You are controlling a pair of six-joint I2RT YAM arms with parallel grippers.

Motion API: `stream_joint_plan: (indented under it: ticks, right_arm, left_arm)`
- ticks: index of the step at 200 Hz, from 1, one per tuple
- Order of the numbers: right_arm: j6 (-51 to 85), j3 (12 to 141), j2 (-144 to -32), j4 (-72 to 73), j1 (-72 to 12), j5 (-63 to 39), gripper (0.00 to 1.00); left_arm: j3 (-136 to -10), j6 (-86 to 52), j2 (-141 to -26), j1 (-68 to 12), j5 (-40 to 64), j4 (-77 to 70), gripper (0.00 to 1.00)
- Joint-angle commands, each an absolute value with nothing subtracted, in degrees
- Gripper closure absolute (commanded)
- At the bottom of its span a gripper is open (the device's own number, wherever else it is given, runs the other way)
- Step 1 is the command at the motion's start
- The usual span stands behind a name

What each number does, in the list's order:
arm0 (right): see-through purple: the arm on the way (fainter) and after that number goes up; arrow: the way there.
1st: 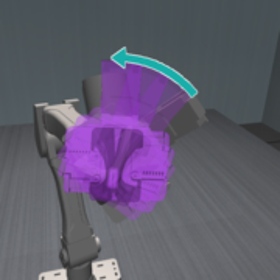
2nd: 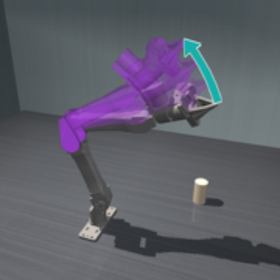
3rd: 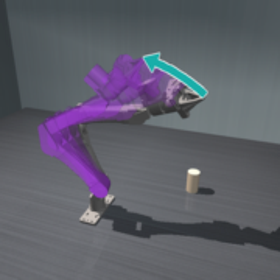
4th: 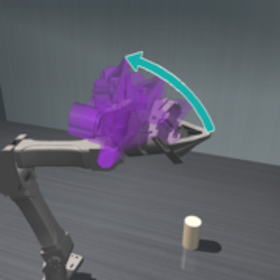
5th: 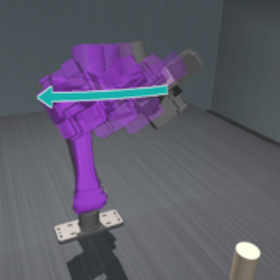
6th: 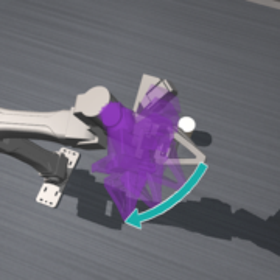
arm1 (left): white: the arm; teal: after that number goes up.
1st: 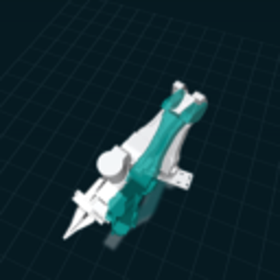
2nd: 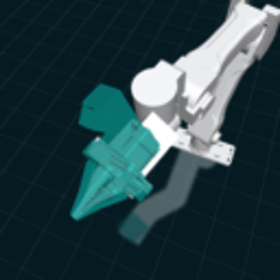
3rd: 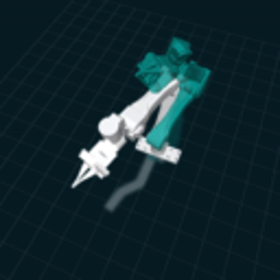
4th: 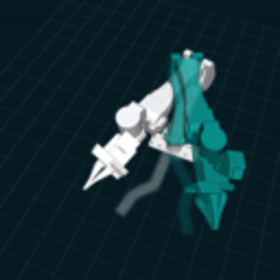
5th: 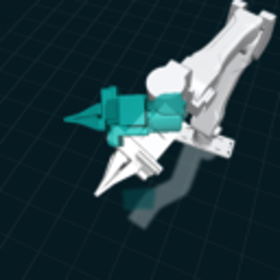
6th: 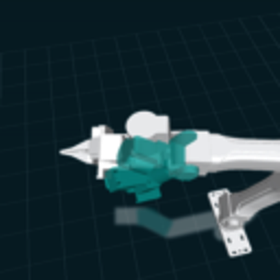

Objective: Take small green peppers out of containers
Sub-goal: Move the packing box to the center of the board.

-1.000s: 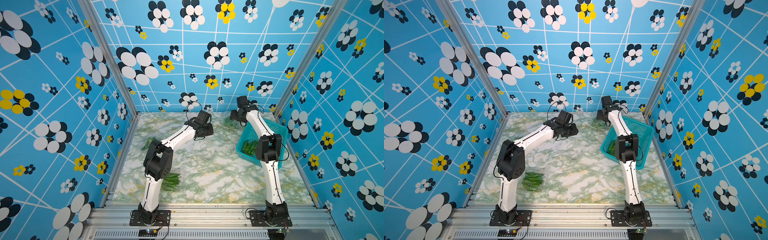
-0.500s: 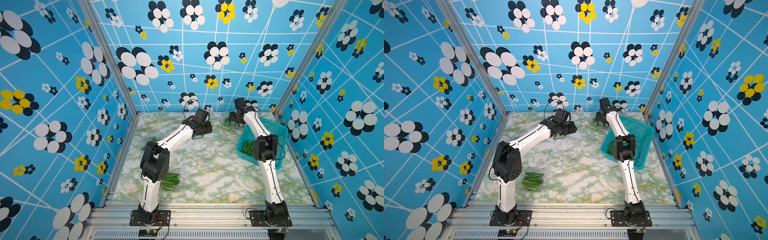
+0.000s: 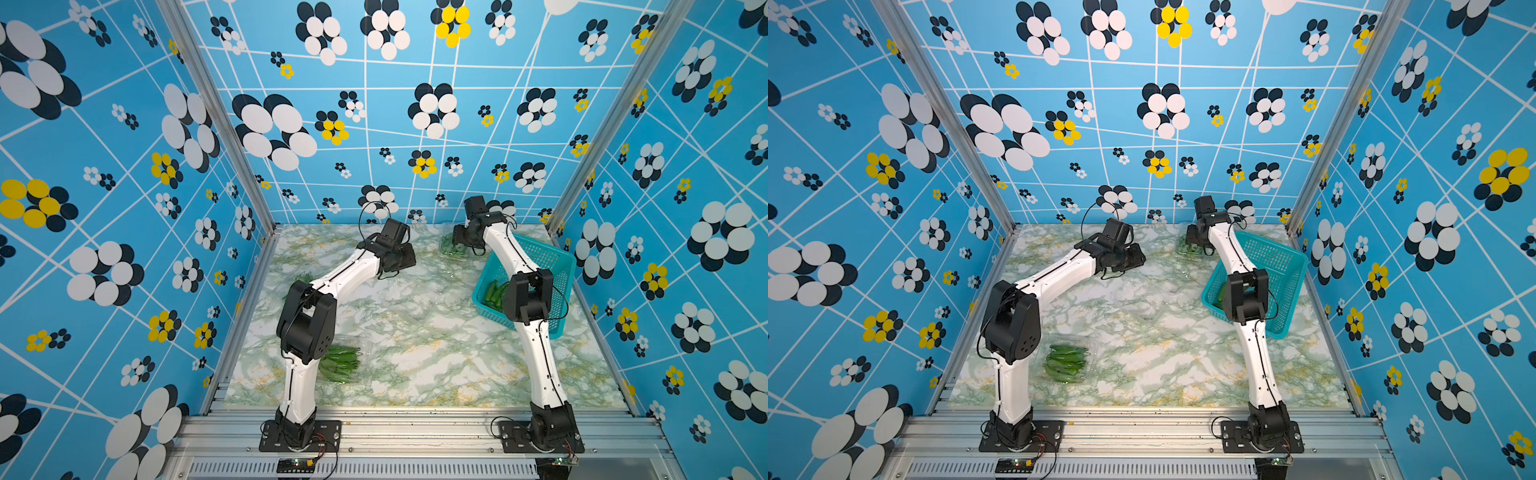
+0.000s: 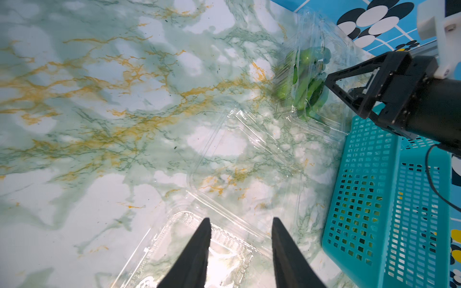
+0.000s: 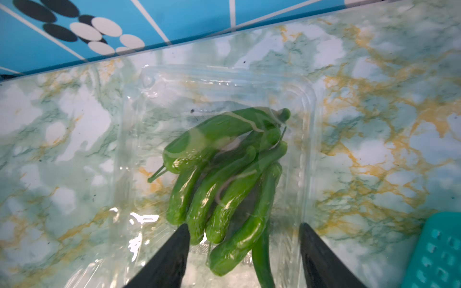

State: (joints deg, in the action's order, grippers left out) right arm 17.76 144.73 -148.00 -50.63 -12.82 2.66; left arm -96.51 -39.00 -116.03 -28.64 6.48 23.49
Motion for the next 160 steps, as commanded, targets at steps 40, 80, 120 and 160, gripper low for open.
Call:
stream_joint_plan:
  ticks: [40,80,120,160]
  right_arm:
    - [15.9,129.1,-138.6,-56.3,-18.9,-6.2,0.31]
    - [16.7,119.4,-131.7,-53.6,-21.9,-6.8,0.31]
    - [16.6,116.6,-128.4,-52.8,-22.1,-6.3,0.31]
    - [15.8,118.6,-127.2,-52.0,-21.7,-6.5,0.29]
  left_arm:
    - [-92.5,-39.5,-113.8,-25.8,6.6,21.4,0.58]
    - [-90.8,-39.6,-112.9,-25.4,6.7,20.1,0.58]
    - [-92.8,-38.8,-114.2,-25.0,7.4,20.6,0.58]
    - [-93.6,-38.6,-115.1,-24.3,7.5,20.4,0.58]
